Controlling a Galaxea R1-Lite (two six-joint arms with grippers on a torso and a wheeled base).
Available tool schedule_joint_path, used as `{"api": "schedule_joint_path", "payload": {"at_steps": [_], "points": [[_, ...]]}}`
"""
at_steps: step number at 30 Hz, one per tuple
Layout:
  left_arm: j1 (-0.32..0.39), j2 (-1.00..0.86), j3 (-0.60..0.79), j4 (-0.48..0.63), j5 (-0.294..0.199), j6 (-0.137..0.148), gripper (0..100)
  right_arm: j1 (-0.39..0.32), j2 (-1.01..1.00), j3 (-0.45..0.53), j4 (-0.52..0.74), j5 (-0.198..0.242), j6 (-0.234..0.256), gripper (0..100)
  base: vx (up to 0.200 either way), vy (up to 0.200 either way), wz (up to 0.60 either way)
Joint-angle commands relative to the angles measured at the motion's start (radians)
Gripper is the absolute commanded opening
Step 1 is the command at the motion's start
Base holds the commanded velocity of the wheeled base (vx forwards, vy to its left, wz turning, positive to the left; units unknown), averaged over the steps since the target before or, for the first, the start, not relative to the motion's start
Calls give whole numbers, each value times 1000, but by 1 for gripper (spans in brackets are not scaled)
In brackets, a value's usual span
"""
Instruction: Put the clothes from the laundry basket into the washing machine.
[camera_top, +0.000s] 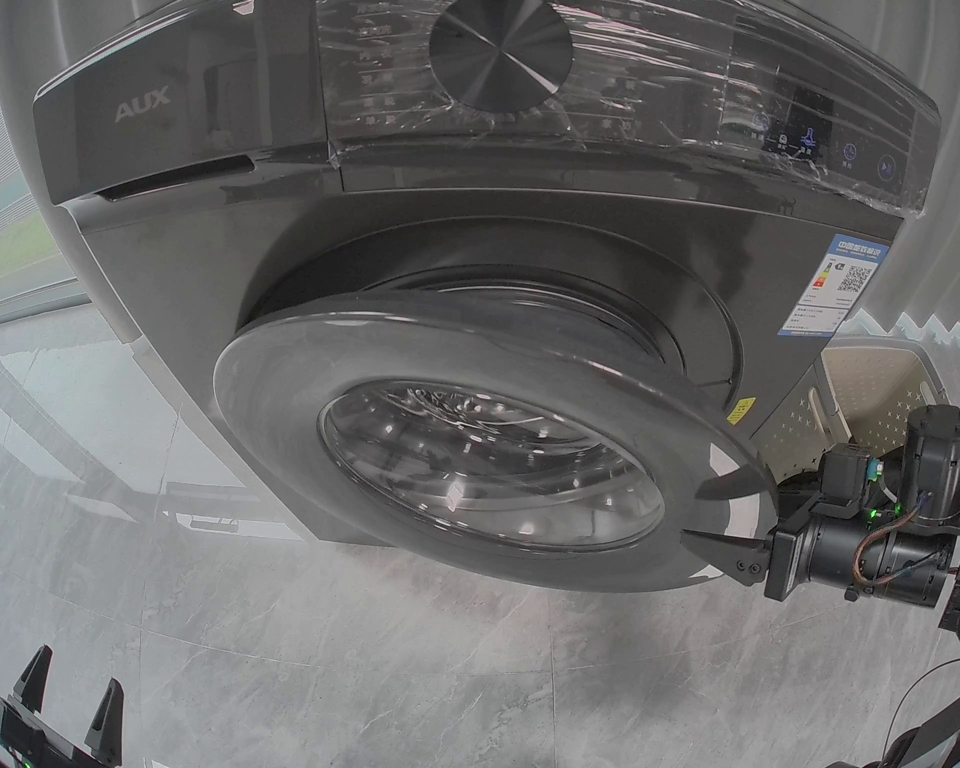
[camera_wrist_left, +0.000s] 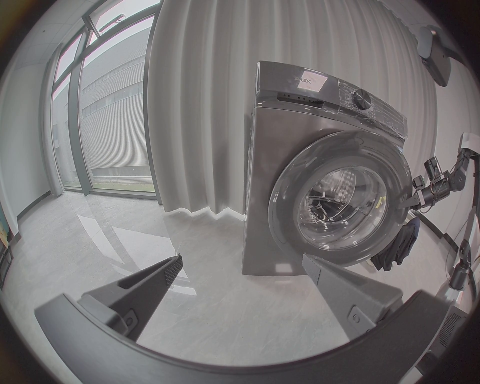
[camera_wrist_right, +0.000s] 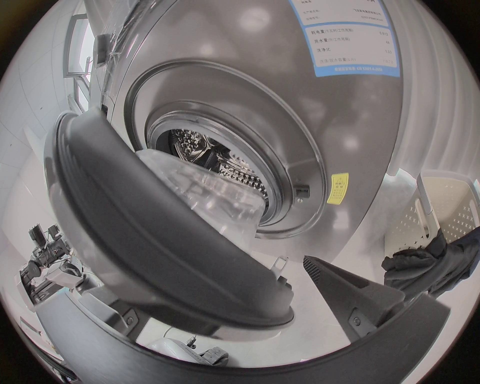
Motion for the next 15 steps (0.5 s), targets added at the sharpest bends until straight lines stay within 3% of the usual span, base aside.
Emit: {"api": "schedule_joint_path", "payload": {"at_steps": [1, 9, 15], "points": [[0, -12, 18, -1, 0, 0, 100, 16, 27, -3, 0, -1, 1, 100, 0, 0, 0], [0, -12, 18, -1, 0, 0, 100, 51, -13, 60, 1, -4, 5, 100, 0, 0, 0], [0, -12, 18, 1, 0, 0, 100, 37, -2, 34, -2, -2, 5, 100, 0, 0, 0]]}}
